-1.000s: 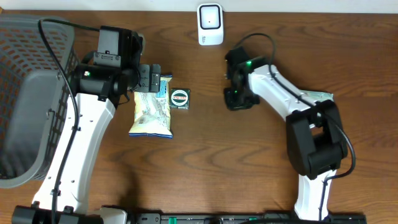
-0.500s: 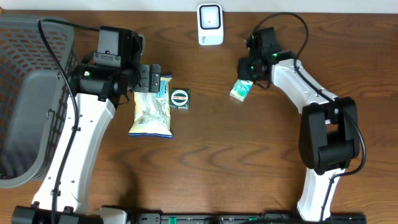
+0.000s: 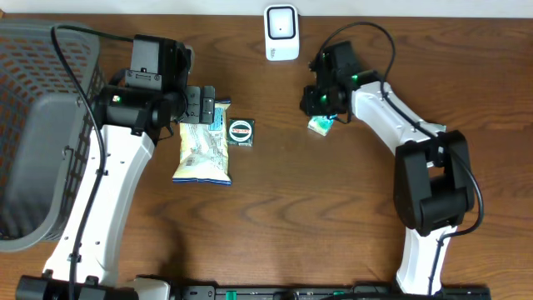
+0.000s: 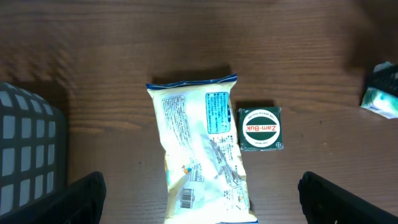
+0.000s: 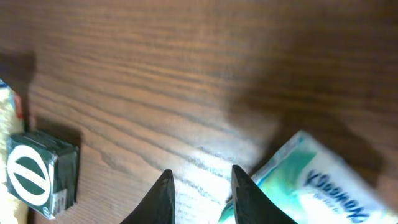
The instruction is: Scan the item barcode
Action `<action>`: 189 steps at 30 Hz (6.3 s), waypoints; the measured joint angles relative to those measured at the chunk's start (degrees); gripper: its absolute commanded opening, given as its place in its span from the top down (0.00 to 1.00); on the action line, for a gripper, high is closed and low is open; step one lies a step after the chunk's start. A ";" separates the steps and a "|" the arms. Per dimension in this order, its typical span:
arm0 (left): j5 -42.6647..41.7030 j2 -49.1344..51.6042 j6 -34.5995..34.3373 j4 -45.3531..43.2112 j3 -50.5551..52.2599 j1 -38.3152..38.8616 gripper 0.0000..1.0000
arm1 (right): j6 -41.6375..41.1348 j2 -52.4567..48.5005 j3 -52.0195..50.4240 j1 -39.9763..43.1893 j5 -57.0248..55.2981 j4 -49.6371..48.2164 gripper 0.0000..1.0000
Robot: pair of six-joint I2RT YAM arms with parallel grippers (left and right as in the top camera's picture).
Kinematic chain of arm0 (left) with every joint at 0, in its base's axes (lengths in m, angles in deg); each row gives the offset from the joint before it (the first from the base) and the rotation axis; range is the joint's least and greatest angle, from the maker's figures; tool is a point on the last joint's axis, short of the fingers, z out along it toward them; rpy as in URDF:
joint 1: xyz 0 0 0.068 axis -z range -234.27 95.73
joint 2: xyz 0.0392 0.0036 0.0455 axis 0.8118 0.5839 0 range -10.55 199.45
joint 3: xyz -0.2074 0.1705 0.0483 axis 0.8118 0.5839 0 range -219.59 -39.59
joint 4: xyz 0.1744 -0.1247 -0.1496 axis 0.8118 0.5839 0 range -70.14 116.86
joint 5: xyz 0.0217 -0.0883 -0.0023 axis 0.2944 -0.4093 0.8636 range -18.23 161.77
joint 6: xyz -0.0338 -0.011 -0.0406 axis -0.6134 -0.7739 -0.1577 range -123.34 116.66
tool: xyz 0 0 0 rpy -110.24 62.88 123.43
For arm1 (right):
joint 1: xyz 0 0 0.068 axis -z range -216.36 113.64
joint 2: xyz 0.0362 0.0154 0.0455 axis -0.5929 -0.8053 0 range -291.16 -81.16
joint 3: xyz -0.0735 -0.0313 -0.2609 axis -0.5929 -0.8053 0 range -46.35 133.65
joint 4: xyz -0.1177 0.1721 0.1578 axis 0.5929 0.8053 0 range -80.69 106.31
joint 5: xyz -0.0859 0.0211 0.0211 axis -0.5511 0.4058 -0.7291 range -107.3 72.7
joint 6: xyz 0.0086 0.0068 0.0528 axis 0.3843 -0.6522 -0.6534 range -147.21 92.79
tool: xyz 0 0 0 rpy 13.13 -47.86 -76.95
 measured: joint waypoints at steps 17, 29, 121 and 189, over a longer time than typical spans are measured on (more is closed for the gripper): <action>0.02 0.00 0.00 0.00 0.00 0.00 0.02 | 0.37 -0.42 0.00 -2.16 -6.32 13.22 0.76; 0.00 0.00 0.00 0.00 0.00 0.00 0.02 | 1.88 -0.17 0.00 1.70 -15.08 18.03 0.74; 0.02 0.00 -0.02 0.02 0.00 0.00 0.02 | 4.70 20.15 -11.78 -1.11 3.54 20.24 0.80; 0.00 0.00 0.00 0.00 0.00 0.00 0.02 | 0.87 15.32 -24.94 3.13 -20.09 21.07 0.99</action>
